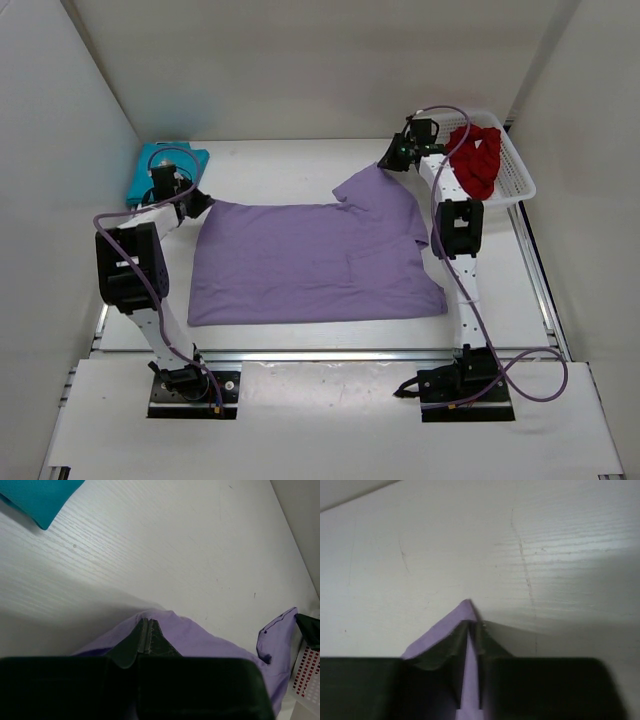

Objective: Fold and stack the t-shirts
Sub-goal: Grap the side of the flattened tshirt furthest away from the robot with both arms, then fold the other side of the tshirt into a rectangle

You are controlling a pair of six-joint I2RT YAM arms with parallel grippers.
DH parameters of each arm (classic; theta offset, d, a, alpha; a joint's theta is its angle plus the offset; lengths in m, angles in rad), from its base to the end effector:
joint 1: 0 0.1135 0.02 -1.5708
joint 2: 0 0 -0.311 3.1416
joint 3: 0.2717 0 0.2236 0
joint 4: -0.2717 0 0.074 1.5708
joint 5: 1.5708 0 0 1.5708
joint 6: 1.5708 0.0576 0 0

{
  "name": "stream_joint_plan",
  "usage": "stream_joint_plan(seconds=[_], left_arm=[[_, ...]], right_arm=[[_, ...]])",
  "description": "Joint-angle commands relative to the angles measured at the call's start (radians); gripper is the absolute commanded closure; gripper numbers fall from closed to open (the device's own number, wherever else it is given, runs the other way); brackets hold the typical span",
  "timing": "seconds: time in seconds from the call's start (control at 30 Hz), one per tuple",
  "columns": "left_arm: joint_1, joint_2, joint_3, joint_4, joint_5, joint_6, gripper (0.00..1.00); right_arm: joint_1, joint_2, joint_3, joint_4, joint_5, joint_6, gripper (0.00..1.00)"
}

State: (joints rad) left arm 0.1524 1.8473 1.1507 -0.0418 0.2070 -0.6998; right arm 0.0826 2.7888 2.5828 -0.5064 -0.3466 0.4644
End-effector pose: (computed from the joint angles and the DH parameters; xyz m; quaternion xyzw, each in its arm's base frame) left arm 0.4021 0.0498 0.2328 -0.3380 0.8457 -0.1997 0.3616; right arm 0.6282 0.0716 0.1519 0.0995 0.8930 0.2617 0.3523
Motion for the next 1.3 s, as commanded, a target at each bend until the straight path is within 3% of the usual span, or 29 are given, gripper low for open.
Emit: stream_joint_plan(seconds=[0.0, 0.17, 0.4, 0.57, 0.67, 0.73, 0.8, 0.93, 1.27], left_arm=[[0.004, -0.060, -0.005, 0.033, 0.014, -0.003, 1.00], [0.010, -0.074, -0.009, 0.025, 0.008, 0.000, 1.00], [0.018, -0.122, -0.077, 0.086, 0.040, -0.056, 1.00], [0.030, -0.128, -0.109, 0.117, 0.074, -0.096, 1.00], [0.035, -0.134, -0.100, 0.105, 0.095, -0.090, 1.00], [0.030, -0.151, -0.118, 0.105, 0.094, -0.081, 1.00], [0.032, -0.154, -0.108, 0.088, 0.091, -0.069, 1.00], [0.061, -0.146, -0.114, 0.085, 0.098, -0.075, 1.00], [0.101, -0.227, -0.146, 0.051, 0.065, -0.032, 1.00]], right_arm=[[0.009, 0.031, 0.060, 0.022, -0.025, 0.048, 0.97], [-0.001, 0.032, 0.236, -0.104, -0.049, 0.017, 1.00], [0.063, -0.172, 0.237, -0.451, -0.011, -0.182, 1.00], [0.049, -0.303, 0.176, -0.633, 0.047, -0.208, 0.99], [0.052, -0.495, -0.036, -0.580, 0.073, -0.251, 1.00], [0.065, -0.668, -0.439, -0.409, 0.078, -0.260, 1.00], [0.046, -0.883, -0.740, -0.160, 0.014, -0.231, 1.00], [0.013, -0.946, -0.857, -0.172, 0.038, -0.228, 1.00], [0.039, -1.235, -1.314, 0.072, -0.011, -0.138, 1.00]])
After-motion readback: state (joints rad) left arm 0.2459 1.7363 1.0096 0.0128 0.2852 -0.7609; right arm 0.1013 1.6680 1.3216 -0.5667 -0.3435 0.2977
